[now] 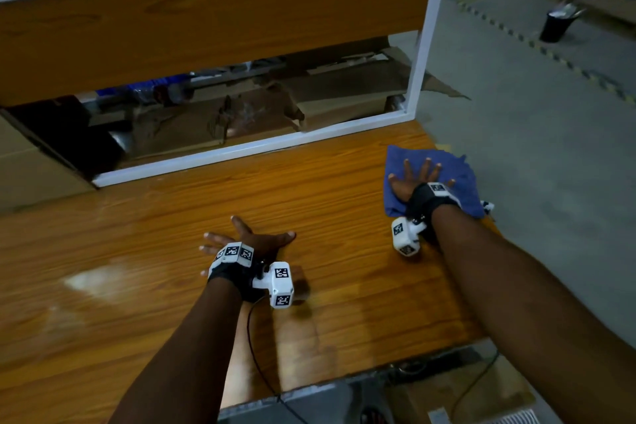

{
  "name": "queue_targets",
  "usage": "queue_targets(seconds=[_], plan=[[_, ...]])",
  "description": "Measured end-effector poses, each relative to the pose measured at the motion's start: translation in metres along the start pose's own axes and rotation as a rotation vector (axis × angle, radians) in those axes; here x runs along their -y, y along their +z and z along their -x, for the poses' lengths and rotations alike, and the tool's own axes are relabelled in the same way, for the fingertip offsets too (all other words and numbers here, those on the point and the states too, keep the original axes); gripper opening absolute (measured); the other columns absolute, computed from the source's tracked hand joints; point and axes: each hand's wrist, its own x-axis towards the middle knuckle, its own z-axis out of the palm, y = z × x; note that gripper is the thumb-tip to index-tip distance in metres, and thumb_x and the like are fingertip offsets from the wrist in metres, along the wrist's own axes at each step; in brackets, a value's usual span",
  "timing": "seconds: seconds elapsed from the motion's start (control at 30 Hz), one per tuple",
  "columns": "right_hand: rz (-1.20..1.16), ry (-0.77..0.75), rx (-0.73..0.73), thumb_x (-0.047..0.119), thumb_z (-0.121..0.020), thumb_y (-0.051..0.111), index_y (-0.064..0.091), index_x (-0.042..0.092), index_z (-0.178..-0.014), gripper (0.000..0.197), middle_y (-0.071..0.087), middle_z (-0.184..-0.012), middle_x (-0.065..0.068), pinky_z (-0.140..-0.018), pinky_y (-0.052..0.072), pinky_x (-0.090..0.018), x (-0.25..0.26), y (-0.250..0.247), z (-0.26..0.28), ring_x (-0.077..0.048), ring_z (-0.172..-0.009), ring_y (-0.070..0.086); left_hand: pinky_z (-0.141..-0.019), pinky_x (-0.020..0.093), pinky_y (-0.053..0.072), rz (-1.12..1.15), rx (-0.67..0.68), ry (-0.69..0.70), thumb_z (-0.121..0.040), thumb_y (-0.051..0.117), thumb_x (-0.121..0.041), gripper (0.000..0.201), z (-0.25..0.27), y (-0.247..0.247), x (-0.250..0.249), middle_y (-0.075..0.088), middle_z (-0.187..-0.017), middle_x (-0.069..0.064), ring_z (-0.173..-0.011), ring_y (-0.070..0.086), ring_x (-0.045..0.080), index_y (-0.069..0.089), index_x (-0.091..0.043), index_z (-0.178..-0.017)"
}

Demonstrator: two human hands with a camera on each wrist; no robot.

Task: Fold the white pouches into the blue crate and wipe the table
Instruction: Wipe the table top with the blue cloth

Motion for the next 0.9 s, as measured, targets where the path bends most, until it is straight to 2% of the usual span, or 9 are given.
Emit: queue_targets(seconds=[0.07, 0.23, 0.33, 0.37, 0.43, 0.53, 0.63, 0.7, 0.9], plan=[[0.025, -0.059, 0.010, 0.078, -0.088, 0.020, -0.005, 0.040, -0.153, 0.079, -0.026, -0.160, -0.006, -0.110, -0.010, -0.070, 0.028, -0.001, -0.003, -0.035, -0.146, -0.024, -0.110, 0.076, 0.006, 0.022, 0.002, -0.016, -0.029, 0.067, -0.095, 0.159, -0.007, -0.002, -0.005, -0.044, -0.150, 0.019, -0.141, -0.029, 0.051, -0.025, -0.043, -0.148], [0.167, -0.423, 0.092, 0.074, -0.090, 0.021, -0.004, 0.042, -0.153, 0.075, -0.024, -0.161, 0.000, -0.110, -0.015, -0.067, 0.127, 0.028, 0.019, -0.029, -0.147, -0.024, -0.109, 0.076, 0.008, 0.049, -0.011, -0.011, -0.015, 0.067, -0.095, 0.170, -0.023, -0.009, -0.019, -0.048, -0.148, 0.016, -0.139, -0.033, 0.050, -0.026, -0.045, -0.148], [0.227, -0.551, 0.117, 0.073, -0.092, 0.022, -0.001, 0.043, -0.154, 0.072, -0.023, -0.161, 0.003, -0.111, -0.014, -0.066, 0.155, 0.041, 0.027, -0.026, -0.148, -0.023, -0.110, 0.075, 0.013, 0.108, -0.017, 0.000, -0.025, 0.072, -0.092, 0.163, -0.027, -0.011, -0.027, -0.048, -0.148, 0.015, -0.142, -0.027, 0.051, -0.024, -0.046, -0.148], [0.230, -0.558, 0.118, 0.072, -0.092, 0.023, 0.001, 0.043, -0.154, 0.072, -0.022, -0.162, 0.004, -0.111, -0.014, -0.065, 0.155, 0.039, 0.023, -0.025, -0.148, -0.022, -0.108, 0.077, 0.013, 0.105, -0.023, -0.007, -0.022, 0.070, -0.093, 0.163, -0.028, -0.012, -0.028, -0.048, -0.148, 0.015, -0.141, -0.028, 0.052, -0.024, -0.047, -0.147], [0.205, -0.505, 0.074, 0.073, -0.091, 0.022, 0.003, 0.045, -0.153, 0.071, -0.017, -0.163, 0.005, -0.112, -0.012, -0.066, 0.145, 0.030, 0.009, -0.025, -0.149, -0.018, -0.107, 0.079, 0.009, 0.070, -0.026, -0.020, -0.015, 0.064, -0.097, 0.166, -0.031, -0.013, -0.029, -0.047, -0.149, 0.016, -0.140, -0.030, 0.052, -0.024, -0.048, -0.147], [0.108, -0.302, -0.004, 0.075, -0.089, 0.020, 0.004, 0.045, -0.153, 0.072, -0.014, -0.164, 0.003, -0.111, -0.012, -0.067, 0.107, 0.010, -0.027, -0.027, -0.150, -0.014, -0.108, 0.078, 0.003, 0.048, -0.034, -0.009, -0.030, 0.066, -0.096, 0.156, -0.034, -0.011, -0.026, -0.043, -0.152, 0.017, -0.140, -0.031, 0.051, -0.022, -0.045, -0.149], [0.045, -0.127, -0.046, 0.075, -0.090, 0.021, 0.003, 0.042, -0.154, 0.075, -0.016, -0.163, -0.001, -0.111, -0.012, -0.068, 0.059, -0.019, -0.060, -0.030, -0.149, -0.016, -0.108, 0.078, 0.003, 0.024, -0.048, 0.001, -0.031, 0.062, -0.098, 0.154, -0.038, -0.008, -0.024, -0.043, -0.151, 0.017, -0.140, -0.032, 0.050, -0.023, -0.045, -0.149], [0.054, -0.065, -0.030, 0.074, -0.090, 0.022, 0.003, 0.040, -0.154, 0.075, -0.017, -0.163, -0.003, -0.111, -0.009, -0.069, 0.041, -0.034, -0.076, -0.031, -0.149, -0.016, -0.108, 0.078, 0.003, 0.016, -0.044, 0.004, -0.030, 0.060, -0.099, 0.154, -0.039, -0.007, -0.024, -0.043, -0.151, 0.017, -0.139, -0.032, 0.051, -0.022, -0.045, -0.149], [0.038, 0.036, 0.017, 0.072, -0.089, 0.022, -0.001, 0.040, -0.154, 0.076, -0.022, -0.161, -0.009, -0.111, -0.006, -0.071, 0.065, -0.051, -0.091, -0.042, -0.146, -0.019, -0.109, 0.077, 0.005, 0.010, -0.066, -0.001, -0.035, 0.061, -0.098, 0.151, -0.040, -0.006, -0.025, -0.043, -0.152, 0.017, -0.140, -0.032, 0.050, -0.023, -0.044, -0.149]])
